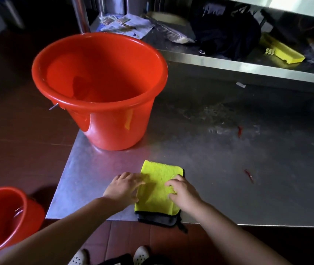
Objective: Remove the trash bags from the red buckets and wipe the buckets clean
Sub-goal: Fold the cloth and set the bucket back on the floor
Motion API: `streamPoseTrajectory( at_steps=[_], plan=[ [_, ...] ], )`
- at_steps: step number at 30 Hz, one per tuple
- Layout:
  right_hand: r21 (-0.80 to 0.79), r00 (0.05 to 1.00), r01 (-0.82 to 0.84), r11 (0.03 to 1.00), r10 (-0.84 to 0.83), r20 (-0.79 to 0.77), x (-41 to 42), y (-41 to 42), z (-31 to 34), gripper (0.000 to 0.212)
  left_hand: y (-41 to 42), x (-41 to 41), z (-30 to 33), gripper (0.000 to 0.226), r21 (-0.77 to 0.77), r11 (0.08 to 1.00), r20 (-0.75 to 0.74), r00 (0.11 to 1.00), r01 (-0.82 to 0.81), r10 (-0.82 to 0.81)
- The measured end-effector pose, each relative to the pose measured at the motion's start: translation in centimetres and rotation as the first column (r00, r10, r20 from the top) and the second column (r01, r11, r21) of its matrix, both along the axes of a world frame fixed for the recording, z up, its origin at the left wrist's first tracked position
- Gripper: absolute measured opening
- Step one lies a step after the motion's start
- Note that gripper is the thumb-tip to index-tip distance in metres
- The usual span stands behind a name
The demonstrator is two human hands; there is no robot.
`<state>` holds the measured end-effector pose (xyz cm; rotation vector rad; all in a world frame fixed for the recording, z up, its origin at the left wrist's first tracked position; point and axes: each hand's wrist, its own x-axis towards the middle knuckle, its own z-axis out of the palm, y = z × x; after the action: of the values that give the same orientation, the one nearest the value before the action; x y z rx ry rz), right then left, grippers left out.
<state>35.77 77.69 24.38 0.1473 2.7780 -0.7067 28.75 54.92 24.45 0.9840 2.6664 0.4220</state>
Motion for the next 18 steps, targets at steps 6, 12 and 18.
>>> streamPoseTrajectory(
  at_steps=[6,12,18],
  plan=[
    [-0.211,0.921,0.009,0.978,-0.09,-0.378,-5.8,-1.5,7.2,0.017,-2.7,-2.7,7.5,0.026,0.476,0.724,0.041,0.835,-0.499,0.549],
    [-0.071,0.492,-0.085,0.994,-0.02,-0.87,-12.2,-4.9,17.1,0.028,-4.5,-4.0,17.7,0.024,0.76,-0.062,0.434,0.433,-0.647,0.79],
    [0.237,0.443,-0.225,0.945,0.315,-0.839,-15.7,-8.0,19.5,0.048,-8.1,-8.6,22.8,0.041,0.65,0.028,0.348,0.331,-0.759,0.877]
  ],
)
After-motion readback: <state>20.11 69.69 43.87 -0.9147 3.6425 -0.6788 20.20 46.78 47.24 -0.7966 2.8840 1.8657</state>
